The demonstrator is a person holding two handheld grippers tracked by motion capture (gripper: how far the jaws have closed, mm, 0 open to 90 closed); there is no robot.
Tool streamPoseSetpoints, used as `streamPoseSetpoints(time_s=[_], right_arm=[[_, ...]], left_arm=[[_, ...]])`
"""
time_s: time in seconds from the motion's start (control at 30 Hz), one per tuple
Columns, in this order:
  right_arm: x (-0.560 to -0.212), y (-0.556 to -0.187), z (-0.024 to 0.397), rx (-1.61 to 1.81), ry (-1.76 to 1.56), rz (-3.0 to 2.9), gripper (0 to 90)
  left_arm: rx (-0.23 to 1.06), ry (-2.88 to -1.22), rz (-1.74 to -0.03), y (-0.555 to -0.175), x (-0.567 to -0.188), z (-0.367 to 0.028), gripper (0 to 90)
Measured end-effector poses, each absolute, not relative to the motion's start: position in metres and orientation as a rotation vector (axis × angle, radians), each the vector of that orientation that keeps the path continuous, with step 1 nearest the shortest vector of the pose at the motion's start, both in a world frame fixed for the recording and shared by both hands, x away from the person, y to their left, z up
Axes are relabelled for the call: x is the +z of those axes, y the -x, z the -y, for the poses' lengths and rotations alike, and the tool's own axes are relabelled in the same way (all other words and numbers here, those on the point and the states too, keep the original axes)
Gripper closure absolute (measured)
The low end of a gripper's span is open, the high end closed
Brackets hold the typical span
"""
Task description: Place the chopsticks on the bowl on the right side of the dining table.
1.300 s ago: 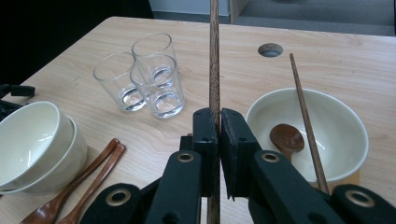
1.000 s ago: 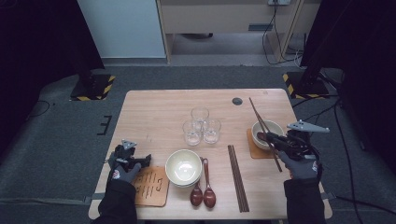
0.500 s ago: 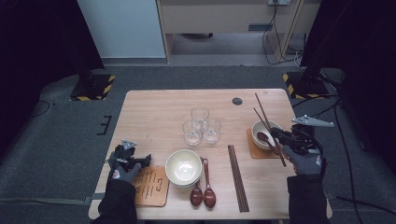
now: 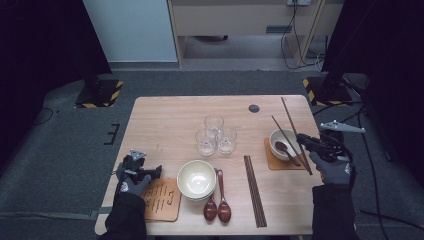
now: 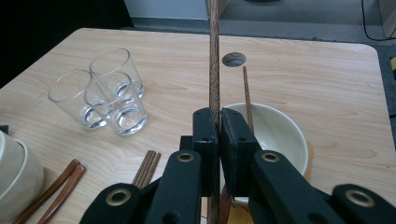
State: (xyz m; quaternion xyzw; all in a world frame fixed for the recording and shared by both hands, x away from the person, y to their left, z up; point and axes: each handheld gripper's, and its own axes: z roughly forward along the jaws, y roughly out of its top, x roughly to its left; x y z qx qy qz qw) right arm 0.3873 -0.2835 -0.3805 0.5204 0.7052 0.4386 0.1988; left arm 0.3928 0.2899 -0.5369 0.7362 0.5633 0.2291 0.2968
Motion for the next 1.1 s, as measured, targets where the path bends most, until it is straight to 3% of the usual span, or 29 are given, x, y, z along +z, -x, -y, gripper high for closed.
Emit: streamPoseSetpoints(time_s=[1.1], right_arm=[[-0.408,-0.415,0.303,1.12,-1.503,-1.992,85.1]], left_arm=[[0.609,-1.958,-1.498,-0.393,-0.537,-0.29,0.0]])
